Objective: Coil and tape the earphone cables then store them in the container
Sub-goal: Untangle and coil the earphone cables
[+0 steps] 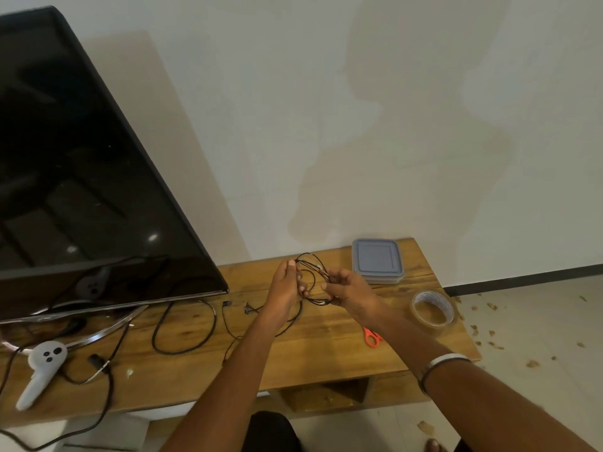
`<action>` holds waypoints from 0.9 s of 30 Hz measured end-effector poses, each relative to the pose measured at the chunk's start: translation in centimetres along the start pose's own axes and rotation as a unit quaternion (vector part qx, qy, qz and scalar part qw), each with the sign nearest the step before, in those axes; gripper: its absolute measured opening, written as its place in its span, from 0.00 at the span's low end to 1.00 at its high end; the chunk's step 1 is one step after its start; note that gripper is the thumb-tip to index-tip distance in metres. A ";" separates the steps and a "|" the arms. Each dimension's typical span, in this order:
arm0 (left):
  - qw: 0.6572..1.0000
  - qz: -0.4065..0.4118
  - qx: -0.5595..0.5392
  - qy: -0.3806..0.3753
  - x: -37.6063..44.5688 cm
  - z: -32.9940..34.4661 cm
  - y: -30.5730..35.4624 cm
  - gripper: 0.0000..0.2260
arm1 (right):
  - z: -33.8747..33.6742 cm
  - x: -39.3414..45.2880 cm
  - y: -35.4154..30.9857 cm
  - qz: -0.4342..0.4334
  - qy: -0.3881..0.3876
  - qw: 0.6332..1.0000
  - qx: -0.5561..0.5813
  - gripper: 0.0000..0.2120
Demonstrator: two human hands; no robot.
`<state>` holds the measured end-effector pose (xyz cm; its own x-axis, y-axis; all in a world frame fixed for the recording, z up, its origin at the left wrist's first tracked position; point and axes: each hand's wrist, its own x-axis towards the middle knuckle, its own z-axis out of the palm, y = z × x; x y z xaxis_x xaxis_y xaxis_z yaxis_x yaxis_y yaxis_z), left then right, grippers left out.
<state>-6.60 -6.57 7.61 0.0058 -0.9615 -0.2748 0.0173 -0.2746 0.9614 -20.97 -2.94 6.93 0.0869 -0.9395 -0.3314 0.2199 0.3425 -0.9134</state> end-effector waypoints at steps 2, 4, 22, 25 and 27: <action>1.000 -0.005 0.011 0.002 0.7 0.6 -0.6 0.14 | -0.2 1.1 0.6 0.018 0.050 0.997 -0.050 0.12; 0.999 -0.009 0.047 0.016 1.8 1.1 -1.7 0.14 | -0.6 2.4 1.1 0.025 0.086 0.991 -0.102 0.11; 0.938 0.031 0.339 0.061 7.2 3.6 -10.5 0.10 | -3.2 8.8 4.2 0.051 0.112 0.812 -0.571 0.10; 0.921 0.059 0.380 0.060 7.0 3.7 -11.2 0.09 | -3.0 8.5 4.8 0.047 0.099 0.765 -0.634 0.12; 0.902 0.083 0.419 0.058 7.1 3.6 -11.6 0.10 | -2.9 8.4 4.8 0.034 0.097 0.735 -0.671 0.12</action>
<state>-10.34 -10.24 -5.44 0.0444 -0.9958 -0.0798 -0.7555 -0.0857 0.6495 -22.02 -9.24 -0.98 -0.1147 -0.9482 -0.2962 -0.9451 0.1960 -0.2615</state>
